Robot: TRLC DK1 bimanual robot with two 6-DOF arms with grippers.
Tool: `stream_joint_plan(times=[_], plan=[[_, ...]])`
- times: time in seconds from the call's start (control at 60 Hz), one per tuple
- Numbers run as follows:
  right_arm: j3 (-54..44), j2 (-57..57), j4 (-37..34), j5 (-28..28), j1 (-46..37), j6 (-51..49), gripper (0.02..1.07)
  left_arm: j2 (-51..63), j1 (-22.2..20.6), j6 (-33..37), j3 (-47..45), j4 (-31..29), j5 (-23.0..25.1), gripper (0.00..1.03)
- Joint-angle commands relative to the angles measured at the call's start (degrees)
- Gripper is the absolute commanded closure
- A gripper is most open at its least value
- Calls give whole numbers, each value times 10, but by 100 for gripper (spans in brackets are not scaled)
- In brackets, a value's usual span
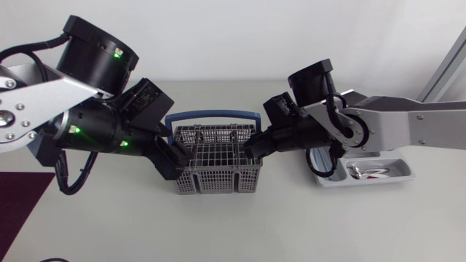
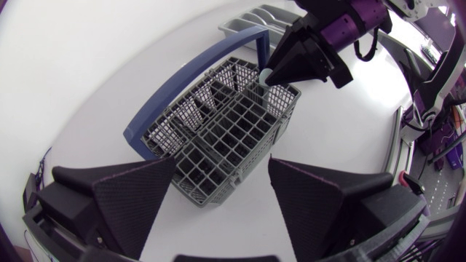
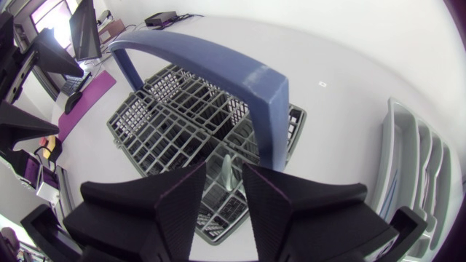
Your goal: Unload the cutlery basket into the drawer organizer.
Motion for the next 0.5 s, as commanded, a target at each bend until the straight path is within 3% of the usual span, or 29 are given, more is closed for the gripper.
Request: stream_joint_plan(times=[0.0, 0.2, 0.483], plan=[[-7, 16, 12, 9, 7, 14, 78, -7, 3, 6, -15, 6, 0, 6], [-11, 20, 22, 12, 8, 10, 97, -7, 1, 3, -16, 6, 1, 6], [-19, 5, 28, 5, 8, 3, 101, -7, -1, 2, -20, 8, 1, 6]])
